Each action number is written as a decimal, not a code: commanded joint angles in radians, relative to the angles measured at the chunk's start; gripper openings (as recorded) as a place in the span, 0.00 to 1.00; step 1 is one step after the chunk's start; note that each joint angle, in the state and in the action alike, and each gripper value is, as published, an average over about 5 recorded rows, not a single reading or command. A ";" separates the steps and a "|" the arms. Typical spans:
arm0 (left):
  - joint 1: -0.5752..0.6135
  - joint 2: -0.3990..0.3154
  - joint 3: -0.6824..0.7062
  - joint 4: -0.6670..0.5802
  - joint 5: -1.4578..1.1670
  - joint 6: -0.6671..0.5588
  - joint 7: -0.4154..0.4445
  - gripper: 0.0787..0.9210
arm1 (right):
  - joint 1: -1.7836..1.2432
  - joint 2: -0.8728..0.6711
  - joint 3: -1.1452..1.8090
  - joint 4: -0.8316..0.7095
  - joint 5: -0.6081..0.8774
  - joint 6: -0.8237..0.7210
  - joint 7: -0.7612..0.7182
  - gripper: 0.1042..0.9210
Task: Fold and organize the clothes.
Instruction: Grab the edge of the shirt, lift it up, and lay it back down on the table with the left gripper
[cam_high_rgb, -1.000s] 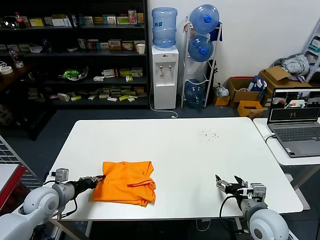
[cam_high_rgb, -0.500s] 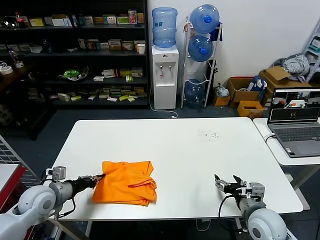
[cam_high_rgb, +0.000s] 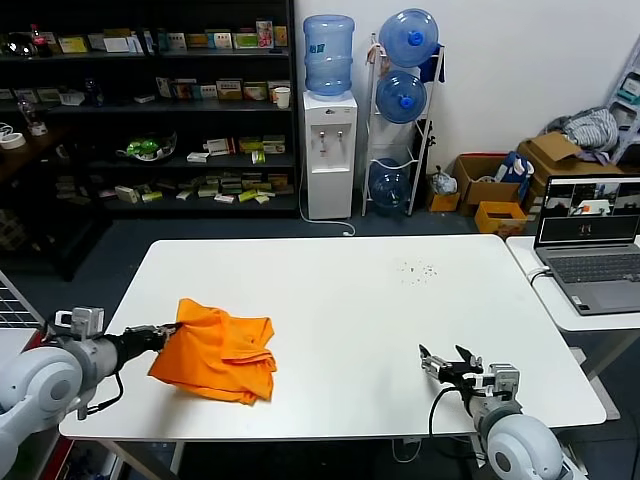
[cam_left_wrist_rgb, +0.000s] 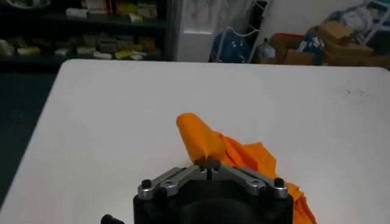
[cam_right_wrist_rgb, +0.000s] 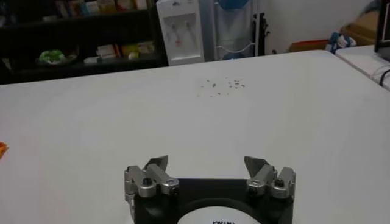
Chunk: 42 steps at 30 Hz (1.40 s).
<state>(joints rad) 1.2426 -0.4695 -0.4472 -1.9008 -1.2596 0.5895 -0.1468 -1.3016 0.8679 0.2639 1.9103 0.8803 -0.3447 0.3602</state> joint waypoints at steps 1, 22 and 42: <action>0.050 0.111 -0.116 0.015 0.116 0.042 -0.023 0.01 | 0.012 0.005 -0.010 -0.015 -0.015 0.024 -0.038 0.88; 0.009 0.262 -0.085 0.219 0.178 0.041 0.091 0.01 | -0.007 0.019 -0.006 -0.005 -0.038 0.025 -0.027 0.88; -0.175 -0.157 0.253 -0.202 -0.435 0.008 -0.401 0.01 | -0.050 0.062 0.028 0.020 -0.077 -0.007 0.038 0.88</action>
<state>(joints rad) 1.2324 -0.2989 -0.4878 -1.7916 -1.2385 0.6242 -0.1579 -1.3303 0.9162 0.2643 1.9144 0.8158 -0.3401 0.3663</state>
